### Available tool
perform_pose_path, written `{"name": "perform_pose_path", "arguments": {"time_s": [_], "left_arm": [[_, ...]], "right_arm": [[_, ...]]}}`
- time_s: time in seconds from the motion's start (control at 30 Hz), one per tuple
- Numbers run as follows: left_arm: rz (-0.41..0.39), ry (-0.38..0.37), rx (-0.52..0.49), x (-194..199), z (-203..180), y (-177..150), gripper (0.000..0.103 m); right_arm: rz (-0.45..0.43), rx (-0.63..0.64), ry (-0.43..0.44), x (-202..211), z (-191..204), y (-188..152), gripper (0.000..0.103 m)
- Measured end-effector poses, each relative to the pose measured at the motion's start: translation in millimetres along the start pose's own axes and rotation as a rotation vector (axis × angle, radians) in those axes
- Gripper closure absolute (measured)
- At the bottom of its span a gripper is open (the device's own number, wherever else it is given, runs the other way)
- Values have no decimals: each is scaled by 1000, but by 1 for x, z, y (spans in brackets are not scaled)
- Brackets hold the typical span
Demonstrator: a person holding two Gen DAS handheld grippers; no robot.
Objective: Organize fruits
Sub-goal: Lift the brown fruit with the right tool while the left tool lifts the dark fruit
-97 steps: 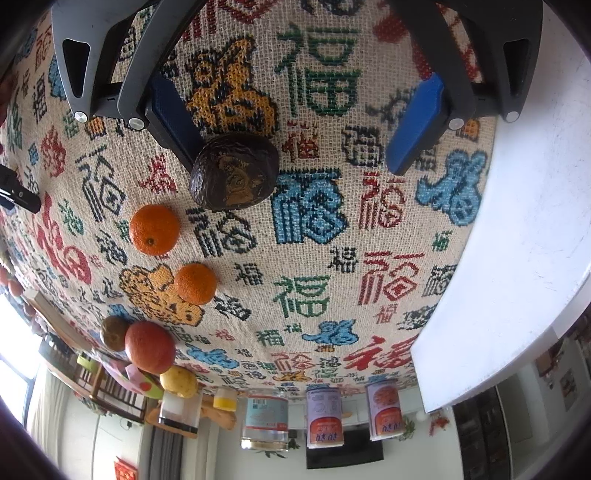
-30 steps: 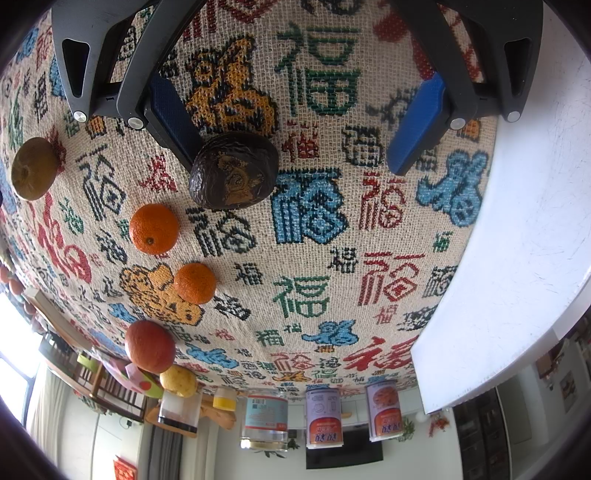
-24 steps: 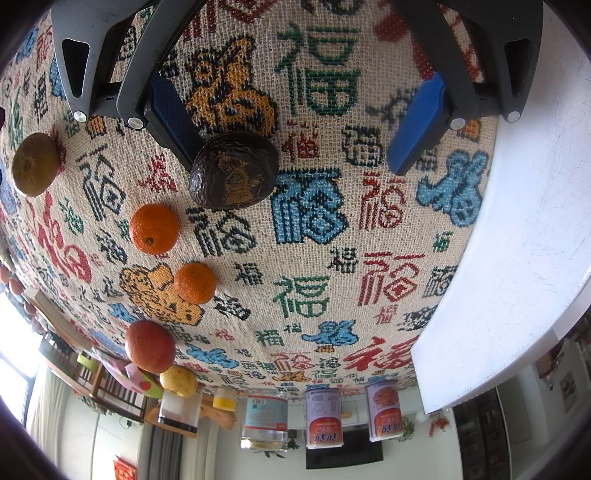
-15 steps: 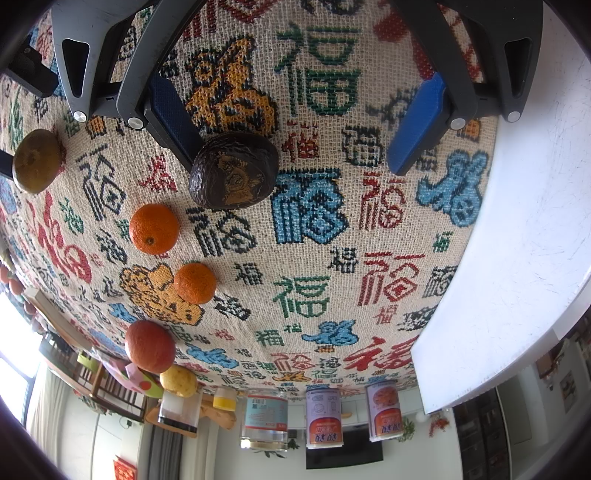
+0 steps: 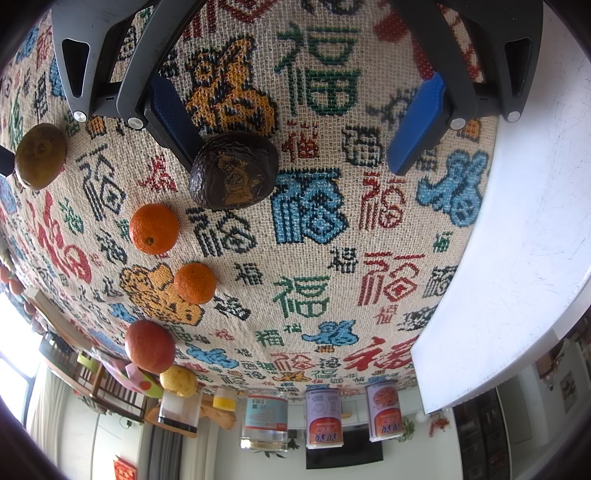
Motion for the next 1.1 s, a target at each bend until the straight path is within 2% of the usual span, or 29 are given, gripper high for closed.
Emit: {"name": "perform_pose_path", "arguments": {"time_s": [0.13, 0.23, 0.33, 0.47, 0.53, 0.57, 0.6, 0.63, 0.7, 0.77, 0.87, 0.9, 0.97, 1.03, 1.1], "left_arm": [[0, 0, 0, 0, 0, 0, 4], [0, 0, 0, 0, 0, 0, 4], [0, 0, 0, 0, 0, 0, 4], [0, 0, 0, 0, 0, 0, 4], [0, 0, 0, 0, 0, 0, 4], [0, 0, 0, 0, 0, 0, 4], [0, 0, 0, 0, 0, 0, 4], [0, -1, 0, 0, 0, 0, 4], [0, 0, 0, 0, 0, 0, 4], [0, 0, 0, 0, 0, 0, 4], [0, 0, 1, 0, 0, 0, 4], [0, -1, 1, 0, 0, 0, 4], [-1, -1, 1, 0, 0, 0, 4], [0, -1, 1, 0, 0, 0, 4], [-1, 0, 1, 0, 0, 0, 4]], "right_arm": [[-101, -225, 63, 19, -37, -2, 14], [-88, -393, 67, 20, -69, -14, 15], [-32, -444, 125, 8, -72, -21, 22], [4, -433, 118, -8, -65, -18, 27], [14, -381, 76, -14, -60, -15, 38], [24, -339, 37, -18, -55, -12, 41], [35, -287, -14, -20, -50, -10, 51], [45, -231, -59, -22, -44, -8, 55], [45, -140, -119, -22, -33, -2, 55], [53, -11, -227, -18, -22, 6, 55], [103, 296, -494, -21, -4, 13, 55], [131, 361, -521, -26, 1, 12, 55], [199, 420, -481, -39, 7, 5, 55], [201, 484, -504, -43, 15, -1, 55], [196, 471, -473, -42, 18, -2, 55]]}}
Point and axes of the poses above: each gripper's, at about its wrist camera, not at the fingertips, and x roughly against the way its jaws point, z to its left, y to its top, the point moved 5 cm from there along -x, roughly the way its jaws point, and after that the axes turned 8 degrees about x, right-handed, at the moved point
